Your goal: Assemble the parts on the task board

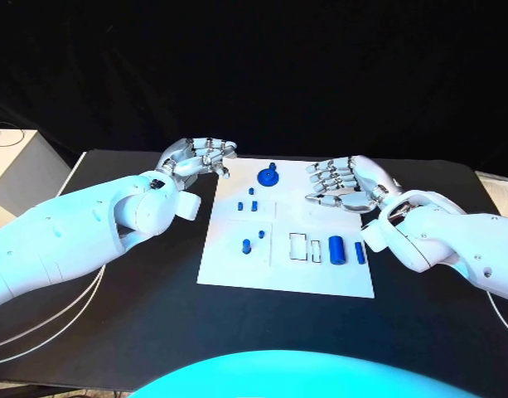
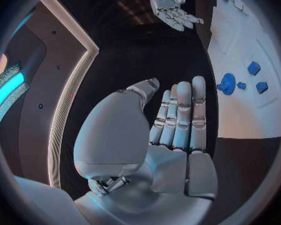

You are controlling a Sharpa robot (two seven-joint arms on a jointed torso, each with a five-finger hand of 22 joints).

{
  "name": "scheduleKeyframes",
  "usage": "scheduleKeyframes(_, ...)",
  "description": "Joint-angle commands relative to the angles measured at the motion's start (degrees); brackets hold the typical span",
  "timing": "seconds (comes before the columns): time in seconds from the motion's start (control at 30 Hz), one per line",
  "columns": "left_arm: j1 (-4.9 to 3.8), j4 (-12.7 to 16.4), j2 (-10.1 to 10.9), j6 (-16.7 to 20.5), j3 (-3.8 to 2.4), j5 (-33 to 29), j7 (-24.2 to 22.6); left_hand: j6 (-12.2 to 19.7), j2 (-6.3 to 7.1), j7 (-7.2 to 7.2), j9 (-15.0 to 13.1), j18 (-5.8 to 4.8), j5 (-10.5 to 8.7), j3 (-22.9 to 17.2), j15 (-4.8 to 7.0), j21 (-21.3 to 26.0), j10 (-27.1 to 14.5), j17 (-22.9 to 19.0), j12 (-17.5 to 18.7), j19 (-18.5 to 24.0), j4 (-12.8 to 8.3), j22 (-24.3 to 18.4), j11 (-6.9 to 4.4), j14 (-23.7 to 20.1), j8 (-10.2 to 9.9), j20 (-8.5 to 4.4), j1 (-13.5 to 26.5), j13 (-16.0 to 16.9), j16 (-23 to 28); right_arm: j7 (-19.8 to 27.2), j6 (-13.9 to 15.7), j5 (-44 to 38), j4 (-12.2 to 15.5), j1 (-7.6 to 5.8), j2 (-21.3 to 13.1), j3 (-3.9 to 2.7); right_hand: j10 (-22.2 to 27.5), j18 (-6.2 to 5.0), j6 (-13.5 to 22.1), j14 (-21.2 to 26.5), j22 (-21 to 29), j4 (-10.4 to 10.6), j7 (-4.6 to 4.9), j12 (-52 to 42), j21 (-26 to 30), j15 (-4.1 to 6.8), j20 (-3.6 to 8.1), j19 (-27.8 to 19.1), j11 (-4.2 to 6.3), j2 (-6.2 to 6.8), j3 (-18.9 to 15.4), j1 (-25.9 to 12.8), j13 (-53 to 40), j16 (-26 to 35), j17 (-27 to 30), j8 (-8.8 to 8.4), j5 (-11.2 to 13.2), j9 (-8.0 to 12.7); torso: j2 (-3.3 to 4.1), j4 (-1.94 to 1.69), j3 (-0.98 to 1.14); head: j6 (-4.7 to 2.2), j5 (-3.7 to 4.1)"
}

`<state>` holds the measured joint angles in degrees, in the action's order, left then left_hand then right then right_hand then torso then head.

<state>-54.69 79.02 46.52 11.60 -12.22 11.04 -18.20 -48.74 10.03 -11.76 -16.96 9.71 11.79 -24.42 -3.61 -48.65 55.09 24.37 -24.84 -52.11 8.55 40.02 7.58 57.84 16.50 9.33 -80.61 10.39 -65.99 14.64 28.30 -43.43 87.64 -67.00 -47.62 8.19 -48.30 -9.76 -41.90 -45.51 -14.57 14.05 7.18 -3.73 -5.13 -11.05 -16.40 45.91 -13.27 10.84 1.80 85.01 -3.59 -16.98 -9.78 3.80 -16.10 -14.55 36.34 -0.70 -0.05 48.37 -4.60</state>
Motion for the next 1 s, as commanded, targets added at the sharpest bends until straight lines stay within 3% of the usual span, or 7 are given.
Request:
scheduleKeyframes(0.03, 0.25, -0.02, -0.21, -1.05, -0.04, -0.6, -1.35, 0.42, 0.32, 0.21, 0.07, 0.75, -0.11, -0.03, -0.07, 0.3, -0.49, -0.1, -0.2, -0.15, 0.46, -0.13, 0.09, -0.56, 0.16, -0.13, -0.22, -0.1, 0.32, 2.04, -4.14, 4.49, 0.21, -0.16, -1.48, -0.04, 5.6, 0.83, 9.57, 3.06, 2.74, 3.05, -1.34, 0.62, 1.72, -0.88, -0.16, -1.96, -0.54, 2.5, -6.3, 2.05, 0.38, 4.12, 1.94, -1.06, 0.46, 3.35, -0.41, 0.63, 0.28, -0.09, 0.24)
scheduleKeyframes(0.33, 0.87, 0.03, -0.24, -1.25, -0.05, -0.71, -1.65, 0.49, 0.34, 0.22, 0.09, 0.75, -0.09, 0.01, -0.08, 0.39, -0.52, -0.14, -0.21, -0.08, 0.52, -0.17, 0.09, -0.67, 0.17, -0.12, -0.21, -0.11, 0.4, -0.2, -4.51, 0.51, 1.96, -0.25, -6.1, -0.03, 2.6, 0.21, 11.3, -2.19, 4.73, 3.1, -0.31, 0.0, 0.91, -0.23, -0.08, -0.76, -0.4, 3.16, -7.66, 1.42, 0.03, 4.13, 1.93, -0.65, 2.54, 4.25, -0.93, 1.39, 0.65, -0.05, 1.0)
scheduleKeyframes(0.47, 1.18, 0.35, -0.06, -1.27, -0.05, -0.73, -1.71, 0.51, 0.34, 0.22, 0.1, 0.75, -0.09, 0.02, -0.08, 0.41, -0.54, -0.15, -0.21, -0.06, 0.55, -0.18, 0.09, -0.7, 0.17, -0.11, -0.2, -0.12, 0.43, -2.96, -3.56, -1.65, 3.89, -0.11, -8.99, 0.0, -10.77, -0.89, -8.41, -13.75, 4.01, 2.34, 6.44, -4.0, -3.54, 3.57, 2.56, 9.39, 3.07, -3.24, -3.04, 2.28, -0.86, 0.09, 0.32, 5.81, 4.65, -0.35, -1.04, 1.68, 0.75, -0.02, 1.52)
scheduleKeyframes(0.77, 1.62, 1.29, 0.49, -1.37, -0.05, -0.73, -1.59, 0.46, 0.26, 0.2, 0.1, 0.76, -0.06, 0.01, -0.08, 0.5, -0.55, -0.18, -0.24, -0.02, 0.61, -0.22, 0.09, -0.79, 0.24, -0.11, -0.24, -0.12, 0.52, -13.28, -1.73, -9.7, 8.11, 1.21, -13.35, 0.14, -31.1, -0.66, -16.74, -40.45, -2.76, 2.7, -0.54, -10.29, -18.74, 13.46, 12.6, 32.48, 11.54, -2.49, 0.01, -0.02, -6.44, -19.45, -13.31, 8.47, -0.49, -0.85, -1.21, 2.05, 0.79, 0.72, 2.9)
scheduleKeyframes(0.8, 1.66, 1.39, 0.56, -1.38, -0.05, -0.73, -1.56, 0.46, 0.26, 0.2, 0.1, 0.76, -0.06, 0.01, -0.08, 0.5, -0.55, -0.18, -0.24, -0.02, 0.61, -0.22, 0.09, -0.79, 0.24, -0.11, -0.24, -0.12, 0.52, -15.22, -2.06, -11.06, 8.7, 1.45, -13.68, 0.16, -30.94, -0.26, -16.83, -40.46, -6.02, 2.71, -0.62, -10.11, -22.44, 13.75, 13.05, 33.91, 11.7, -2.27, 0.66, -0.24, -7.33, -24.76, -17.62, 8.24, -0.67, -0.88, -1.24, 2.08, 0.78, 0.76, 3.04)
scheduleKeyframes(0.87, 1.73, 1.56, 0.67, -1.38, -0.05, -0.73, -1.54, 0.46, 0.26, 0.2, 0.1, 0.76, -0.06, 0.01, -0.08, 0.5, -0.55, -0.18, -0.24, -0.02, 0.61, -0.22, 0.09, -0.79, 0.24, -0.11, -0.24, -0.12, 0.52, -19.13, -2.81, -14.1, 9.78, 1.91, -14.1, 0.2, -30.4, 3.2, -16.85, -41.89, -32.71, 2.61, -0.9, -9.3, -47.84, 13.98, 13.87, 38.36, 11.55, -1.52, 2.82, -1.01, -9.93, -47.96, -42.52, 7.48, -0.68, -1.01, -1.32, 2.13, 0.69, 0.91, 3.26)
scheduleKeyframes(1.0, 1.85, 1.85, 0.82, -1.39, -0.05, -0.73, -1.5, 0.41, 0.21, 0.19, 0.09, 0.76, -0.04, -0.01, -0.08, 0.54, -0.56, -0.2, -0.26, 0.0, 0.64, -0.24, 0.09, -0.83, 0.3, -0.1, -0.28, -0.12, 0.56, -27.53, -3.91, -20.56, 11.72, 2.7, -14.35, 0.24, -30.89, 4.81, -17.51, -41.03, -45.48, 2.52, -0.81, -8.5, -59.61, 14.0, 13.91, 38.72, 11.87, -0.59, 5.2, -3.1, -12.08, -56.02, -51.01, 7.2, -1.94, -1.4, -1.33, 2.12, 0.63, 1.08, 3.82)
